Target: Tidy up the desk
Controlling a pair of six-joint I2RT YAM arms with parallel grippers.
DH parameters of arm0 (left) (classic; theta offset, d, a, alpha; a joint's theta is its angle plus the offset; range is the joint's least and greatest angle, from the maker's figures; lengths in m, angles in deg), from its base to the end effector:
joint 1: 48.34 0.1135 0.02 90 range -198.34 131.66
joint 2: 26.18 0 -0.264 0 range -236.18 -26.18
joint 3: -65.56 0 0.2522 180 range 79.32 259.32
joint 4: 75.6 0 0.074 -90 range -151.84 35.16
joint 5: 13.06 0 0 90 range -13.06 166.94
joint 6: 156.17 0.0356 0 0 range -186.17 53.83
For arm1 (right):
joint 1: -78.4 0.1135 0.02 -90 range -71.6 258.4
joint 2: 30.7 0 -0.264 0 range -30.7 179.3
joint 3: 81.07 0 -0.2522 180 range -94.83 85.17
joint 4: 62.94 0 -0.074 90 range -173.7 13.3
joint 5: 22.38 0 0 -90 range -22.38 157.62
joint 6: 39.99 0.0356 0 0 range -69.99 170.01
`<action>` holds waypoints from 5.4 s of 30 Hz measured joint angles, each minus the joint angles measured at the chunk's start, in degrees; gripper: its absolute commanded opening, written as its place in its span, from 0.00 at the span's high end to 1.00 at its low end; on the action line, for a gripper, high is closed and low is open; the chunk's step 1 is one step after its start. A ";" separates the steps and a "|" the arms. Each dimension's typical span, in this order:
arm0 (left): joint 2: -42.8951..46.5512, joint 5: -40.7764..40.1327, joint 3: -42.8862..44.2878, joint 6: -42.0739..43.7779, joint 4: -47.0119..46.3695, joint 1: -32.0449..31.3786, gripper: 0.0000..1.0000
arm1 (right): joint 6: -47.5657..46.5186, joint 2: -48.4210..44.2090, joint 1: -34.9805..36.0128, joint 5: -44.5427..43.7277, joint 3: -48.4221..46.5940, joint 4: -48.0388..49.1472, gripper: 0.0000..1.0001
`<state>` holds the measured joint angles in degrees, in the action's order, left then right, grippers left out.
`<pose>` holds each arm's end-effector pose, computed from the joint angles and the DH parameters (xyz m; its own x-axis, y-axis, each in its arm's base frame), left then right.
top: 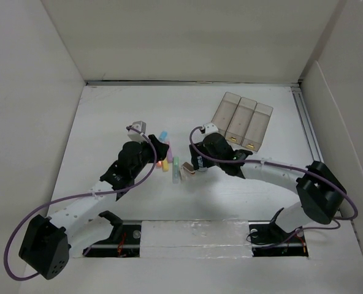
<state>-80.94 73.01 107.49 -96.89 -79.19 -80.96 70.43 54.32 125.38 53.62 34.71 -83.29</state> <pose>0.1880 -0.1174 0.2555 -0.3619 -0.3735 -0.8541 0.3443 0.7979 -0.4948 0.2209 0.2241 0.2155 -0.6249 -0.1734 -0.7612 -0.3917 0.9131 0.1135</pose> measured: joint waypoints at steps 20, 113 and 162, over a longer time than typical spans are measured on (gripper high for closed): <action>-1.81 -0.79 -0.35 2.62 -3.63 0.00 0.63 | -0.74 2.19 0.35 -3.87 -1.99 -0.33 0.52; 8.57 1.95 -6.36 4.33 -7.28 -0.02 0.61 | -4.15 8.96 -9.70 -5.97 -4.48 6.95 0.15; 6.69 1.66 -6.36 4.35 -7.30 -0.02 0.61 | -9.29 11.10 -22.91 -3.08 -20.17 5.31 0.56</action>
<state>-74.25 74.67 101.13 -92.54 -86.49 -80.98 61.15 65.42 102.47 50.54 14.54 -77.98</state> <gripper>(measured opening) 0.386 0.708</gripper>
